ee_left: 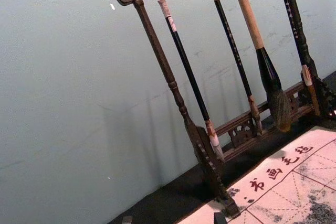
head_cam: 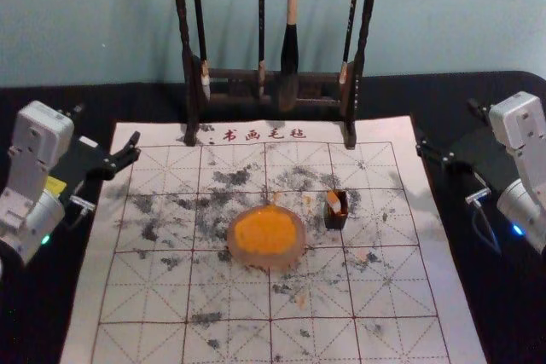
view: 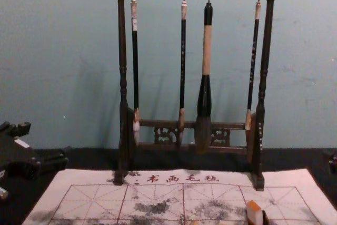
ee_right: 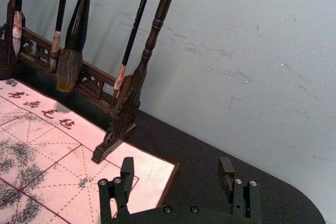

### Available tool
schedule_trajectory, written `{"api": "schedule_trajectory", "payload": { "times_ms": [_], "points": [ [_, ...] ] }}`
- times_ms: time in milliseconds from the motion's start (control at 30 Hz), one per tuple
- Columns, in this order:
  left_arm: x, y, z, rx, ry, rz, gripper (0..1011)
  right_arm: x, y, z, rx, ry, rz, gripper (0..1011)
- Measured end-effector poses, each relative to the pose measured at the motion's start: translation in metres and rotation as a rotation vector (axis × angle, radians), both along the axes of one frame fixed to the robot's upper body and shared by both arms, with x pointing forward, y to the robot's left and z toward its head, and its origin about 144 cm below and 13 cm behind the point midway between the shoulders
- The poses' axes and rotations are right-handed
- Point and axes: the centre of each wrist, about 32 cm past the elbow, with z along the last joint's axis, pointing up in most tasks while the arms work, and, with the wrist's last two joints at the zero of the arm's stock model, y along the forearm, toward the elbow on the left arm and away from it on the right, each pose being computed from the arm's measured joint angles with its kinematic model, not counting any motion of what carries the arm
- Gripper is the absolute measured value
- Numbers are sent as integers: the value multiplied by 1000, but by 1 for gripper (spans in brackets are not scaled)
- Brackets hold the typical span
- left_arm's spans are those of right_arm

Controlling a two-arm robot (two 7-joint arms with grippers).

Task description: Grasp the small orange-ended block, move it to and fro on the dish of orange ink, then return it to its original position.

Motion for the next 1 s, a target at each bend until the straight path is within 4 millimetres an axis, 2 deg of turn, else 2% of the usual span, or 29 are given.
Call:
{"api": "schedule_trajectory", "payload": {
  "times_ms": [1000],
  "points": [
    [0, 0, 0, 0, 0, 0, 1001, 0, 0, 0, 0, 0, 0, 1002]
  ]
}}
